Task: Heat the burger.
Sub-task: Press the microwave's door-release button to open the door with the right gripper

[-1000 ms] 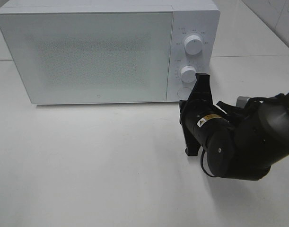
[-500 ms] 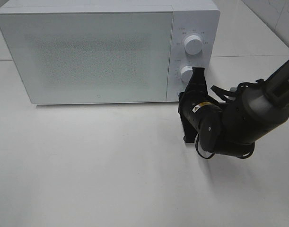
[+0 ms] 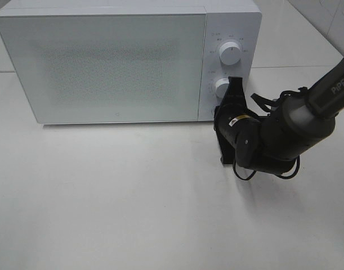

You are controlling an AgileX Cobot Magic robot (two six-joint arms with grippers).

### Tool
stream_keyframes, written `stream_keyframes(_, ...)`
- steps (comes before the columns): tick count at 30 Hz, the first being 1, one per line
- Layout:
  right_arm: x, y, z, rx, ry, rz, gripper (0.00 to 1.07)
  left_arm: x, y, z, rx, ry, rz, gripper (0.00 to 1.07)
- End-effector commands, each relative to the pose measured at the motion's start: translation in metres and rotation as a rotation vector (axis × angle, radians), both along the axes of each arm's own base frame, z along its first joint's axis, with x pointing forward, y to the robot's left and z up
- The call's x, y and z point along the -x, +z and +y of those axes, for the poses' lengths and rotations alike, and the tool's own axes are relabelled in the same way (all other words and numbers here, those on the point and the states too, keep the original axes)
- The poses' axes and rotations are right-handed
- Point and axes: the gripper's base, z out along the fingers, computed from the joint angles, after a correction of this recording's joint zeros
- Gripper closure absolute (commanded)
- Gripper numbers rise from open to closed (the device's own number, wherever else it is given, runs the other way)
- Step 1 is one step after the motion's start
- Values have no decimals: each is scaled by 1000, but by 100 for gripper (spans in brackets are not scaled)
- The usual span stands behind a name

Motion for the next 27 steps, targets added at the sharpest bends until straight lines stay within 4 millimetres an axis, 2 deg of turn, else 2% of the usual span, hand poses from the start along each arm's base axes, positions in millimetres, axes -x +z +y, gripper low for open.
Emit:
stream_keyframes(1, -5, 3, 3, 1, 10, -20, 107, 1, 1, 0, 6, 4, -19, 7)
stream_keyframes(11, -15, 4, 0, 26, -14, -55, 107, 1, 1, 0, 6, 4, -19, 7)
stream_keyframes(27, -35, 27, -6, 18, -105, -226, 107, 1, 1, 0, 6, 4, -19, 7)
